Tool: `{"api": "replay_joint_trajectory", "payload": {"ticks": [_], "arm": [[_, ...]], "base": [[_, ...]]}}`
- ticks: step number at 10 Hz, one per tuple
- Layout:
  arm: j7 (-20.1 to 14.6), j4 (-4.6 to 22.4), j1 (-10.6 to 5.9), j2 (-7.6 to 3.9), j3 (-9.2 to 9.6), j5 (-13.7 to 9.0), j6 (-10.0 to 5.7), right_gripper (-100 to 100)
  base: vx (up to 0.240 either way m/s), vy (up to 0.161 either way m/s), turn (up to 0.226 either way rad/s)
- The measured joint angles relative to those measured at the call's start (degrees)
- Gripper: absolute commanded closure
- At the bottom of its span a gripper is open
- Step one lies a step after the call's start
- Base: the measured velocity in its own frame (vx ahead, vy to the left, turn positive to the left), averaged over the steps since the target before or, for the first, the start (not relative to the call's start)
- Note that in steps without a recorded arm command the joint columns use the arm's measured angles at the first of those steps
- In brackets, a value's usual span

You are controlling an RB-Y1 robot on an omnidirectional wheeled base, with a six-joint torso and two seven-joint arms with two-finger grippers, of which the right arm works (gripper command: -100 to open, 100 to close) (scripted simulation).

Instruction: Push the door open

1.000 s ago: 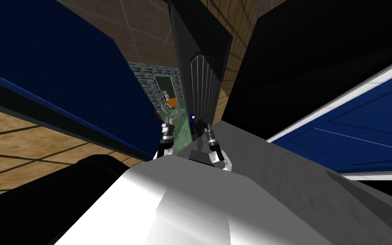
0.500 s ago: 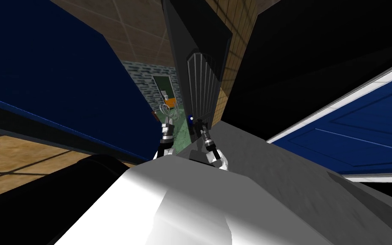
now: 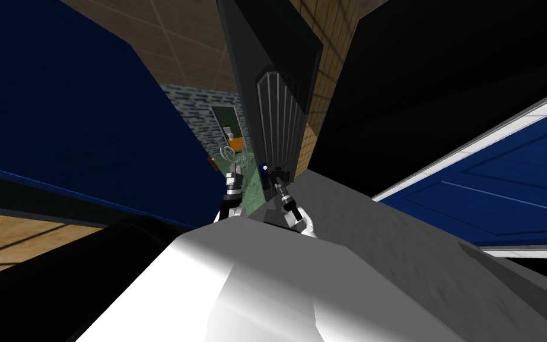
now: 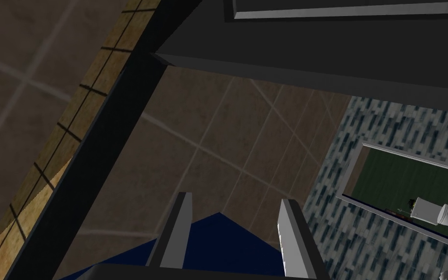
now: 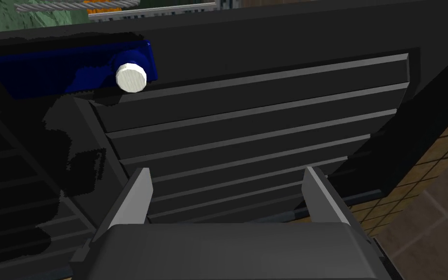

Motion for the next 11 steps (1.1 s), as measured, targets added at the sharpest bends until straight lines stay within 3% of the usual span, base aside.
{"api": "replay_joint_trajectory", "payload": {"ticks": [5,7,11], "arm": [[-0.87,5.59,-3.89,0.6,3.79,-0.2,0.23,-100],[-1.11,7.14,-4.74,0.72,5.51,-0.17,0.43,-100],[-2.15,13.75,-9.23,1.96,9.05,-0.45,0.31,-100]], "base": [[0.096,-0.007,-0.017],[0.099,-0.011,-0.016],[0.151,-0.007,-0.021]]}}
